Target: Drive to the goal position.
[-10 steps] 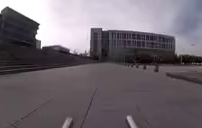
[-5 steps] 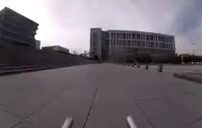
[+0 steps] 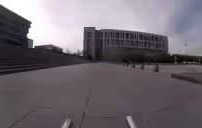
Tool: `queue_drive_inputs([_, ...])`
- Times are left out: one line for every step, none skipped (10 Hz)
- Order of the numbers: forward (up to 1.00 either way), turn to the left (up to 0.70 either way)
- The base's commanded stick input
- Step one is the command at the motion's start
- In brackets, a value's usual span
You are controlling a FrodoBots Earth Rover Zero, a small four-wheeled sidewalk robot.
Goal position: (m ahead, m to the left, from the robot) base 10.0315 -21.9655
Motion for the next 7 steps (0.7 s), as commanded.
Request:
queue_drive_inputs([1.0,-0.27])
queue_drive_inputs([1.0,-0.27])
queue_drive_inputs([1.0,-0.27])
queue_drive_inputs([1.0,-0.27])
queue_drive_inputs([1.0,-0.27])
queue_drive_inputs([1.0,-0.27])
queue_drive_inputs([1.0,-0.27])
